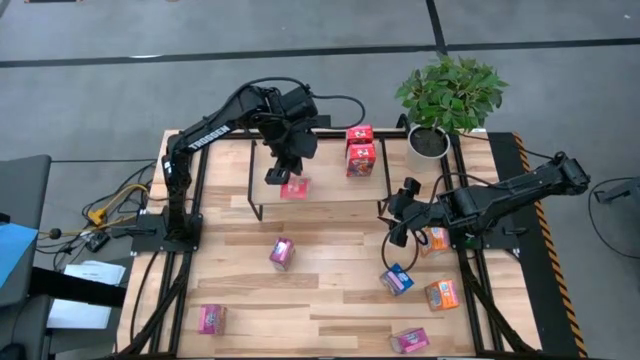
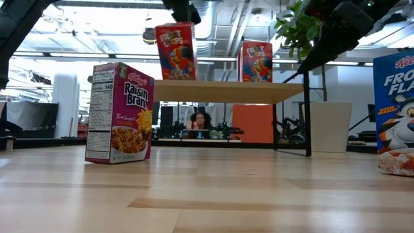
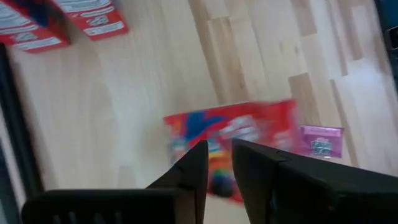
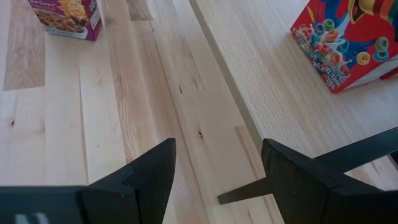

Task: Stack cereal on shelf
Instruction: Put the red cereal box on the shelf aligned with the other red cereal boxes

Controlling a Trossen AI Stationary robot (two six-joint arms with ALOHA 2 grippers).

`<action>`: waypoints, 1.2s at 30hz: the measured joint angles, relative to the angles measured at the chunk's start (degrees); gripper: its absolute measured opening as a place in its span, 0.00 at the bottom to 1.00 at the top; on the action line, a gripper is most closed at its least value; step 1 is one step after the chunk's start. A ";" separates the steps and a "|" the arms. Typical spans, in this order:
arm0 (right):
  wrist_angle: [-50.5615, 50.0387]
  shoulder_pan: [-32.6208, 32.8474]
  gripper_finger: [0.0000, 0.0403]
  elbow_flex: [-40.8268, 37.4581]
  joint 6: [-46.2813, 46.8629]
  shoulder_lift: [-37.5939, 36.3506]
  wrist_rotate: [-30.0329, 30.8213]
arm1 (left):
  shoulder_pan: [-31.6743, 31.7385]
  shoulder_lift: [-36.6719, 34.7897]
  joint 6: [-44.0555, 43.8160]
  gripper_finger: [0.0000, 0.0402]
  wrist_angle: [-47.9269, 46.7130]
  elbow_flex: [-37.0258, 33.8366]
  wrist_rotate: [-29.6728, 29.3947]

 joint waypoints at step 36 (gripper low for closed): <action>31.17 1.96 0.44 21.28 -20.42 42.20 3.02 | -34.59 -11.65 -26.08 0.15 -0.01 0.02 -12.30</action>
